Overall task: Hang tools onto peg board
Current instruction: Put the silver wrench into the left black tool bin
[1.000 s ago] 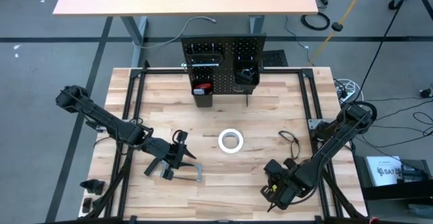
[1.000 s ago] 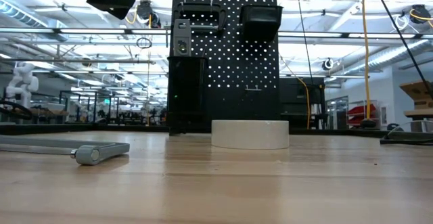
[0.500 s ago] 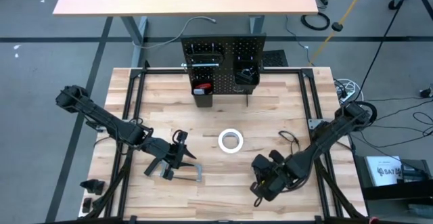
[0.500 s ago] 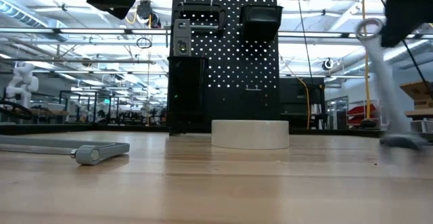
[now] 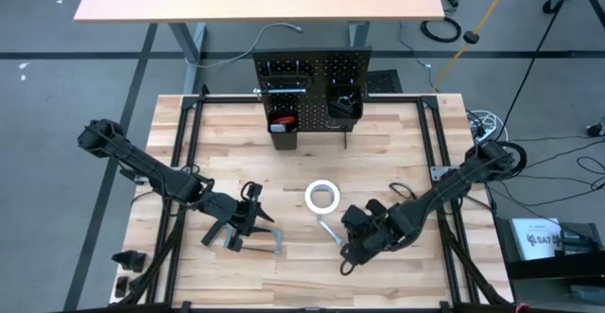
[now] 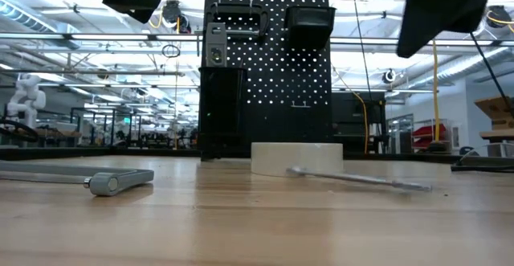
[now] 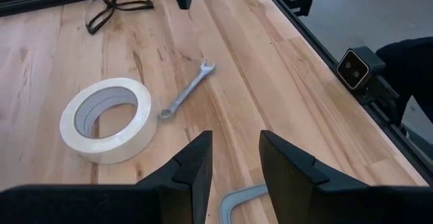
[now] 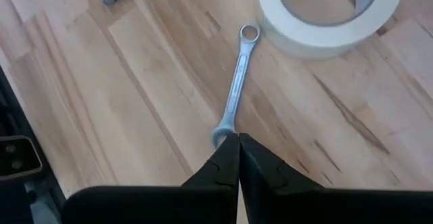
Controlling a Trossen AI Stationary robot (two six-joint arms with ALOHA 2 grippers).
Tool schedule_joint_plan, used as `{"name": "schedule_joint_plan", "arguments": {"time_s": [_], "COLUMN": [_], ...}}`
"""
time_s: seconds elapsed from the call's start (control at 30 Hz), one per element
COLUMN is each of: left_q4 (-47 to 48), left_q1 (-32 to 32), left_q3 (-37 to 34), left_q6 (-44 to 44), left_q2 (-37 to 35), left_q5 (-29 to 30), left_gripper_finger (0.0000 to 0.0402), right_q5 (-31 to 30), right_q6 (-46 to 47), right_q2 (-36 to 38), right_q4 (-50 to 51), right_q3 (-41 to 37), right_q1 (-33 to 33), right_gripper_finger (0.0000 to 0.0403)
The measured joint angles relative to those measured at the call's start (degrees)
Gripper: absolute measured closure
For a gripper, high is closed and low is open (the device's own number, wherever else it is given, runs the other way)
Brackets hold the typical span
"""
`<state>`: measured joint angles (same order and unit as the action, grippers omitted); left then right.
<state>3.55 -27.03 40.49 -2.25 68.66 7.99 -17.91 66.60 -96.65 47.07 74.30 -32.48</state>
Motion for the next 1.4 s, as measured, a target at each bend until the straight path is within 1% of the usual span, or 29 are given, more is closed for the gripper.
{"name": "schedule_joint_plan", "arguments": {"time_s": [0.17,0.27,0.37,0.43,0.53,0.67,0.77,0.87,1.0,1.07,1.17,1.27,1.4], "left_q4": [0.04,0.04,0.02,0.04,0.03,-1.15,-6.45,-11.67,-16.84,-16.84,-16.87,-16.63,-16.49], "left_q1": [0.00,0.00,0.00,0.00,-0.02,-0.02,0.02,0.73,1.78,2.24,2.36,2.30,2.29], "left_q3": [0.00,0.00,0.00,0.00,0.00,-0.85,-5.19,-10.22,-13.92,-14.14,-14.19,-14.23,-14.25], "left_q6": [0.01,0.03,1.06,2.10,2.58,3.01,3.13,2.84,2.72,2.66,2.54,2.54,2.55], "left_q2": [0.00,0.00,0.00,-0.17,-1.38,-4.18,-7.56,-10.93,-13.41,-13.57,-13.57,-13.57,-13.57], "left_q5": [0.00,-0.01,-0.02,0.21,3.12,6.43,8.92,10.82,10.84,10.81,10.64,9.20,8.39], "left_gripper_finger": [0.0275,0.0275,0.0275,0.0275,0.0275,0.0275,0.0275,0.0275,0.0275,0.0275,0.0275,0.0275,0.0275], "right_q5": [-0.17,-0.24,-1.81,-2.27,-3.41,-3.34,-3.11,-2.76,-2.71,-2.56,0.48,2.74,3.28], "right_q6": [-1.48,-5.35,-7.93,-8.91,-9.56,-9.44,-9.19,-10.09,-10.30,-10.31,-11.22,-11.61,-11.10], "right_q2": [0.01,-0.01,-0.01,-0.01,-0.01,-0.42,-2.42,-5.03,-7.98,-9.58,-12.23,-14.54,-16.17], "right_q4": [-2.28,-5.58,-9.07,-10.44,-10.55,-10.51,-10.53,-10.45,-10.90,-11.97,-14.71,-17.07,-18.06], "right_q3": [0.00,0.00,0.00,0.00,0.00,0.00,0.00,-0.02,-0.02,-0.02,-0.02,-0.07,-0.09], "right_q1": [1.60,2.31,3.29,4.13,4.87,5.49,6.32,7.15,8.46,9.20,10.56,11.72,12.30], "right_gripper_finger": [0.0403,0.0403,0.0395,0.0380,0.0345,0.0293,0.0261,0.0242,0.0234,0.0236,0.0239,0.0240,0.0240]}}
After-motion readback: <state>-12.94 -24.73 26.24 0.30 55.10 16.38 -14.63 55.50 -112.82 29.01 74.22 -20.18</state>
